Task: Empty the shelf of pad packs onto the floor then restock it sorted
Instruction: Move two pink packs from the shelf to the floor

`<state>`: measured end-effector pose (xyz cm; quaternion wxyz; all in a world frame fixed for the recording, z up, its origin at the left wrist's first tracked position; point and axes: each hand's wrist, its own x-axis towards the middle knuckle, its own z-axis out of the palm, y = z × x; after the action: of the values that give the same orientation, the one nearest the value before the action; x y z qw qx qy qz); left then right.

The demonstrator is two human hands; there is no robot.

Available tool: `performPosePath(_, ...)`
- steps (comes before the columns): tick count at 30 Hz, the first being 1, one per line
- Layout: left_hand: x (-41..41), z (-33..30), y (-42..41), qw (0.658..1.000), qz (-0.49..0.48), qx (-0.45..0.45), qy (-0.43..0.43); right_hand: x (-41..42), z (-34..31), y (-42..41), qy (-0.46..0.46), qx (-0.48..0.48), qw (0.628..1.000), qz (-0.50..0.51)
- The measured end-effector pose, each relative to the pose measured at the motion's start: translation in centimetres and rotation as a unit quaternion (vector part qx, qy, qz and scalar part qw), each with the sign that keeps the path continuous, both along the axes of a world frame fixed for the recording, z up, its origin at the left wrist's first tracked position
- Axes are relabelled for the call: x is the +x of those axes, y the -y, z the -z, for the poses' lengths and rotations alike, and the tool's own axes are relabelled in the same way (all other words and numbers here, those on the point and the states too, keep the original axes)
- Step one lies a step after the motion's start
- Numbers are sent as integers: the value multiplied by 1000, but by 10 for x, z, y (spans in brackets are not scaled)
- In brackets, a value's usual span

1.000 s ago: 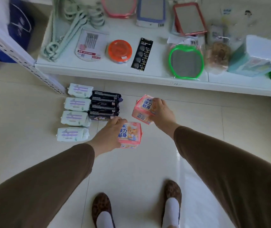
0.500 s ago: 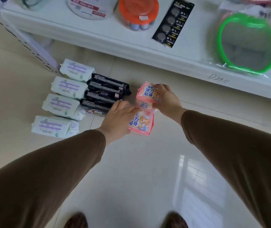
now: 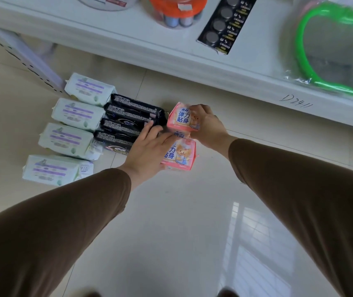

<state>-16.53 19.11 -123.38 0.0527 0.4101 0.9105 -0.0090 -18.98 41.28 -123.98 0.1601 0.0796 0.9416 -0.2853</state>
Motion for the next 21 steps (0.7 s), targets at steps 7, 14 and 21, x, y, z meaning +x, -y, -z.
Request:
performPosePath(7,0,-2,-2,999,3,-21,-34,1,-7,7,20,-14,999,-27)
performPosePath(14,0,-2,-2,999,-20,-32,-40,5,-15,9,36,-12,999,-32)
performPosePath(21,4,-3,-4,998,-35,-42,-42,12,-24,7,52,10,998,-40)
